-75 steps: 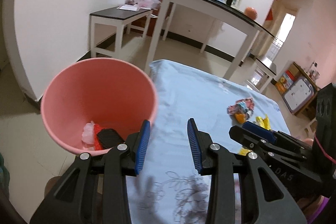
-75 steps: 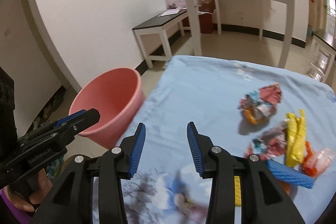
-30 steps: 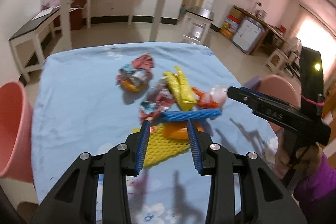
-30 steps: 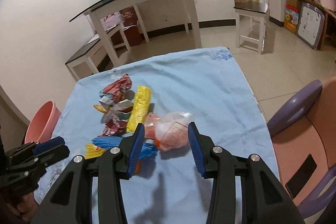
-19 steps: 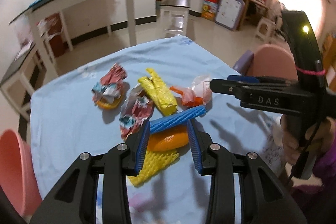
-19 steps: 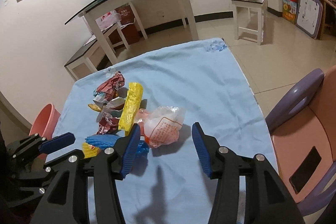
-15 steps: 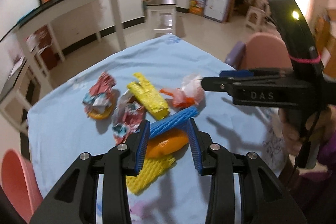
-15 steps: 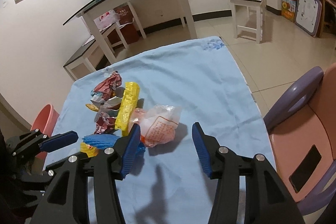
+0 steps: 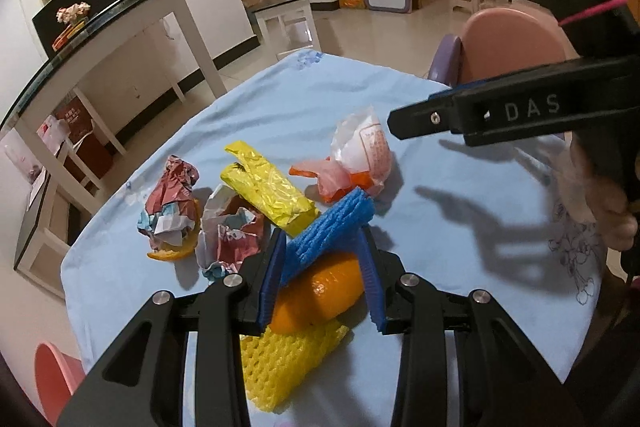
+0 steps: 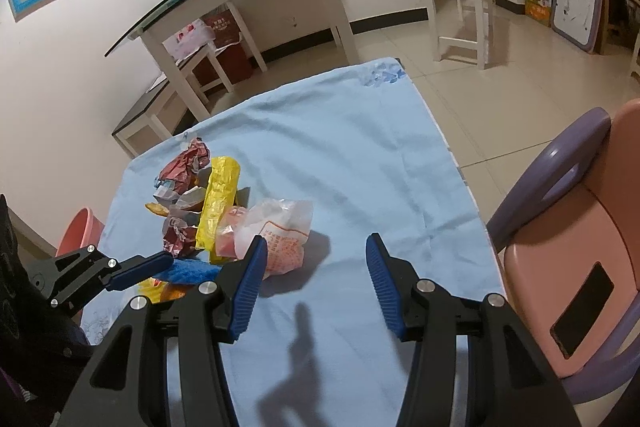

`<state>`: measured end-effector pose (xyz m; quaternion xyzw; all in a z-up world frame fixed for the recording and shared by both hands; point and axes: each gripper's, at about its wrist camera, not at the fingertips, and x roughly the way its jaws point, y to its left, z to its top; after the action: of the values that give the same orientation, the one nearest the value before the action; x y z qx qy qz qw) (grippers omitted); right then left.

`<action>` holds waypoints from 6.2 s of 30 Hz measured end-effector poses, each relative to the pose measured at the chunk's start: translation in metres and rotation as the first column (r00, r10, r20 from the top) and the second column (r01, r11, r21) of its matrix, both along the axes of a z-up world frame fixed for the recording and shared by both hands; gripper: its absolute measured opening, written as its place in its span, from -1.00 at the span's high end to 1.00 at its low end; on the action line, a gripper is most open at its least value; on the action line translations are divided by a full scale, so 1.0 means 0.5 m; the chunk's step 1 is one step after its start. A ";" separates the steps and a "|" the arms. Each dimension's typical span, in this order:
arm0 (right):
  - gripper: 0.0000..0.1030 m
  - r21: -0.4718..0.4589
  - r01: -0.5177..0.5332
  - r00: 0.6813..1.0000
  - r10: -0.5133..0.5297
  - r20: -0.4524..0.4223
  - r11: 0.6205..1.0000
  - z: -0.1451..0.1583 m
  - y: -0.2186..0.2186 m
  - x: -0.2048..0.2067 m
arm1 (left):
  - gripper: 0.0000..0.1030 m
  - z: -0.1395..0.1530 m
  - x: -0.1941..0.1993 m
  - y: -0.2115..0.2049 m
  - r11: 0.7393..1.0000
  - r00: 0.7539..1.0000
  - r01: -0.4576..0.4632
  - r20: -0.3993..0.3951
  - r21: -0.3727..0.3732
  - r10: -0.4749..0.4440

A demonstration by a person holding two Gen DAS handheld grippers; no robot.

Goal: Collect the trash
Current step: 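Grasp the blue foam net with the left gripper while the right closes on the clear bag, then carry the blue net and clear bag over the pink bucket with both grippers, then open both grippers over the pink bucket to drop the net and bag, then move both open grippers back over the table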

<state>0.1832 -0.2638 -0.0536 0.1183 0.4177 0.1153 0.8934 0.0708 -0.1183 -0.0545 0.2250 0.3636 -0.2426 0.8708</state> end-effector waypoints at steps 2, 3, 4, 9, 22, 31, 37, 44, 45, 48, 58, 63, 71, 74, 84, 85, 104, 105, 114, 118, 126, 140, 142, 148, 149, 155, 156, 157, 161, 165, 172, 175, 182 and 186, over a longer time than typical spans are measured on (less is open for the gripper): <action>0.01 0.003 -0.006 1.000 0.006 -0.003 1.000 -0.003 0.002 0.004 | 0.44 0.002 0.000 0.004 1.000 1.000 -0.002 0.007 -0.013 0.002; 0.01 0.005 -0.009 1.000 0.009 -0.005 1.000 -0.005 0.004 0.005 | 0.61 0.003 -0.001 0.005 1.000 1.000 -0.002 0.007 -0.015 0.002; 0.01 0.007 -0.011 1.000 0.012 -0.006 1.000 -0.007 0.005 0.006 | 0.73 0.004 0.000 0.006 1.000 1.000 -0.004 0.007 -0.020 0.004; 0.01 0.015 -0.020 1.000 0.020 -0.011 1.000 -0.011 0.009 0.005 | 0.94 0.012 -0.007 0.014 0.999 1.000 -0.015 0.005 -0.052 0.016; 0.01 0.029 -0.098 0.995 0.099 -0.018 0.995 -0.007 0.045 0.018 | 0.97 0.079 -0.023 0.093 0.947 0.977 -0.212 -0.048 -0.243 0.206; 0.09 0.024 -0.154 0.987 0.155 -0.033 0.988 -0.016 0.061 0.037 | 0.97 0.114 -0.050 0.174 0.865 0.931 -0.364 -0.110 -0.345 0.348; 0.41 0.033 -0.167 0.985 0.168 -0.042 0.985 -0.025 0.056 0.046 | 0.96 0.102 -0.059 0.199 0.815 0.891 -0.454 -0.216 -0.359 0.400; 0.47 0.013 -0.222 0.975 0.222 -0.033 0.975 -0.024 0.062 0.037 | 0.40 0.084 -0.027 0.196 0.736 0.833 -0.539 -0.393 -0.410 0.391; 0.47 0.009 -0.228 0.973 0.228 -0.032 0.974 -0.024 0.063 0.034 | 0.36 0.084 -0.025 0.194 0.732 0.832 -0.539 -0.398 -0.417 0.387; 0.47 0.010 -0.246 0.969 0.246 -0.033 0.969 -0.025 0.066 0.026 | 0.28 0.077 -0.017 0.187 0.693 0.817 -0.556 -0.455 -0.459 0.354; 0.47 0.058 -0.338 0.938 0.341 -0.055 0.939 -0.030 0.113 -0.003 | 0.27 0.032 -0.015 0.176 0.668 0.749 -0.625 -0.552 -0.405 0.366; 0.47 0.051 -0.360 0.930 0.363 -0.054 0.931 -0.028 0.129 -0.014 | 0.27 0.016 -0.009 0.186 0.644 0.717 -0.667 -0.560 -0.375 0.416; 0.47 0.042 -0.356 0.932 0.358 -0.053 0.933 -0.027 0.131 -0.015 | 0.28 0.017 -0.009 0.202 0.624 0.716 -0.683 -0.517 -0.379 0.469; 0.47 0.035 -0.350 0.935 0.352 -0.053 0.936 -0.026 0.130 -0.016 | 0.58 0.034 -0.014 0.189 0.662 0.750 -0.649 -0.461 -0.374 0.475; 0.47 0.008 -0.323 0.947 0.323 -0.008 0.947 0.010 0.133 -0.027 | 0.88 0.071 -0.035 0.203 0.676 0.795 -0.603 -0.386 -0.424 0.467; 0.47 0.004 -0.321 0.947 0.321 0.002 0.947 0.017 0.135 -0.029 | 0.88 0.079 -0.037 0.209 0.673 0.799 -0.599 -0.376 -0.434 0.469; 0.47 -0.036 -0.463 0.881 0.464 0.097 0.886 0.089 0.345 -0.031 | 0.88 0.186 -0.145 0.399 0.592 0.712 -0.661 -0.134 -0.461 0.690; 0.47 -0.036 -0.472 0.875 0.474 0.099 0.881 0.090 0.359 -0.031 | 0.88 0.190 -0.151 0.411 0.584 0.701 -0.668 -0.124 -0.462 0.703; 0.47 -0.051 -0.571 0.812 0.572 0.114 0.820 0.105 0.515 -0.034 | 0.88 0.201 -0.195 0.515 0.494 0.592 -0.733 -0.082 -0.468 0.801; 0.47 -0.056 -0.611 0.782 0.613 0.115 0.790 0.110 0.580 -0.033 | 0.88 0.199 -0.214 0.560 0.448 0.543 -0.759 -0.080 -0.472 0.836; 0.46 -0.099 -0.678 0.718 0.685 0.123 0.728 0.106 0.698 -0.057 | 0.88 0.176 -0.245 0.643 0.364 0.445 -0.814 -0.084 -0.453 0.892; 0.46 -0.168 -0.732 0.662 0.748 0.057 0.661 0.039 0.834 -0.077 | 0.88 0.117 -0.248 0.727 0.283 0.366 -0.862 -0.129 -0.422 0.922; 0.46 -0.167 -0.733 0.663 0.748 0.046 0.660 0.030 0.842 -0.077 | 0.88 0.108 -0.245 0.735 0.280 0.364 -0.865 -0.136 -0.416 0.922; 0.45 -0.165 -0.731 0.670 0.743 0.013 0.662 0.003 0.866 -0.064 | 0.88 0.086 -0.249 0.753 0.273 0.358 -0.874 -0.153 -0.401 0.921; 0.45 -0.167 -0.731 0.670 0.743 0.010 0.662 0.003 0.871 -0.060 | 0.88 0.084 -0.249 0.757 0.271 0.357 -0.875 -0.157 -0.401 0.921; 0.43 -0.174 -0.735 0.666 0.746 -0.004 0.655 -0.007 0.886 -0.058 | 0.88 0.075 -0.246 0.763 0.266 0.356 -0.878 -0.172 -0.397 0.918; 0.42 -0.174 -0.736 0.665 0.747 -0.005 0.654 -0.007 0.887 -0.060 | 0.88 0.075 -0.246 0.765 0.265 0.356 -0.878 -0.172 -0.398 0.919; 0.42 -0.173 -0.737 0.664 0.747 -0.006 0.654 -0.009 0.888 -0.059 | 0.88 0.076 -0.246 0.764 0.266 0.357 -0.877 -0.171 -0.400 0.918; 0.40 -0.173 -0.737 0.665 0.747 -0.009 0.654 -0.010 0.889 -0.058 | 0.87 0.075 -0.242 0.766 0.262 0.359 -0.878 -0.188 -0.400 0.914; 0.27 -0.172 -0.735 0.667 0.745 -0.009 0.656 -0.011 0.888 -0.056 | 0.77 0.073 -0.240 0.772 0.255 0.359 -0.880 -0.212 -0.400 0.909; 0.25 -0.160 -0.731 0.672 0.740 0.001 0.664 -0.002 0.874 -0.060 | 0.64 0.082 -0.250 0.764 0.249 0.358 -0.876 -0.211 -0.412 0.910; 0.24 -0.155 -0.728 0.676 0.737 0.007 0.668 0.004 0.861 -0.064 | 0.64 0.090 -0.255 0.753 0.257 0.367 -0.871 -0.206 -0.420 0.907; 0.22 -0.133 -0.709 0.696 0.717 0.022 0.692 0.025 0.816 -0.069 | 0.64 0.112 -0.262 0.721 0.286 0.399 -0.854 -0.194 -0.434 0.896; 0.22 -0.127 -0.697 0.708 0.706 0.036 0.705 0.038 0.780 -0.078 | 0.64 0.125 -0.262 0.697 0.309 0.422 -0.843 -0.184 -0.439 0.888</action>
<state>0.1443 0.1263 -0.0346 -0.1009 0.3999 0.4292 0.8036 -0.0600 0.2303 0.0079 -0.2119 0.3155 0.1932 0.9046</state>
